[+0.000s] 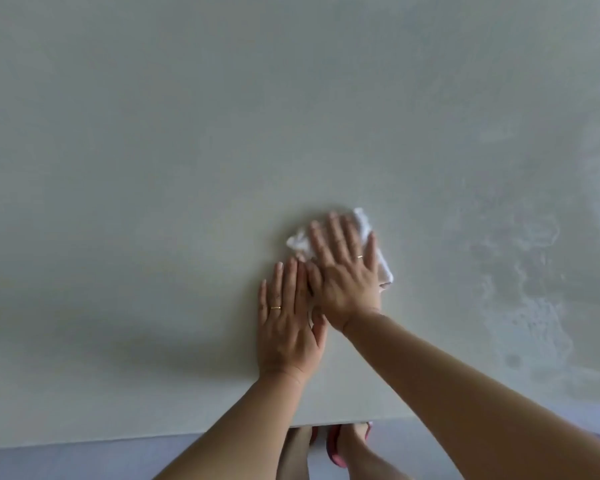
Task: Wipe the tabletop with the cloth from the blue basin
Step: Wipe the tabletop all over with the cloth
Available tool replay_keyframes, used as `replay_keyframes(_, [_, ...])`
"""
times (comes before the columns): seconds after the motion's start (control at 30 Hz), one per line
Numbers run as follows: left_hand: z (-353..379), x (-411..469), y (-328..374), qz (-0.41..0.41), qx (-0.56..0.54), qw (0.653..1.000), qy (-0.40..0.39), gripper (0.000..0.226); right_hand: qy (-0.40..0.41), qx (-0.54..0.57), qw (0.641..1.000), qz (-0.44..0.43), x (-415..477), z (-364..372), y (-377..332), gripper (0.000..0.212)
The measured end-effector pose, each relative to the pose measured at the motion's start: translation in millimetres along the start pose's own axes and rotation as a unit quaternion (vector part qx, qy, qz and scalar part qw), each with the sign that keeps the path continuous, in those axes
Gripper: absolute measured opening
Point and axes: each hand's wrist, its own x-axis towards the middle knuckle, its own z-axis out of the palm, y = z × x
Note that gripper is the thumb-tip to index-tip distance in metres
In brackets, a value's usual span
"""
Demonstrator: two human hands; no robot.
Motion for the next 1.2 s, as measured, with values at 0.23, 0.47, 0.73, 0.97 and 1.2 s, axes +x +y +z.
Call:
replay_keyframes(0.23, [-3.7,0.4,0.3,0.006,-0.011,1.000,0.016,0.064,0.013,-0.026,0.999,0.042,64.2,-33.3,93.6,0.060])
replay_keyframes(0.47, [-5.6,0.0,1.6,-0.012,-0.014,1.000,-0.002,0.064,0.005,-0.013,0.992,-0.127,43.8,-11.2,-2.5,0.057])
replay_keyframes(0.73, [-6.4,2.3,-2.4,0.009,-0.047,0.999,0.018,0.064,0.046,0.029,0.979,0.199,119.9,-38.0,77.6,0.059])
replay_keyframes(0.97, [-29.7,82.5,-7.6,-0.022,-0.060,0.993,0.103,0.062,-0.011,-0.082,0.964,-0.252,110.9,-34.4,43.6,0.058])
replay_keyframes(1.2, [-35.6,181.6,-11.1,-0.043,-0.018,0.996,0.075,0.063,0.054,0.009,0.992,0.116,147.3,-38.9,51.9,0.059])
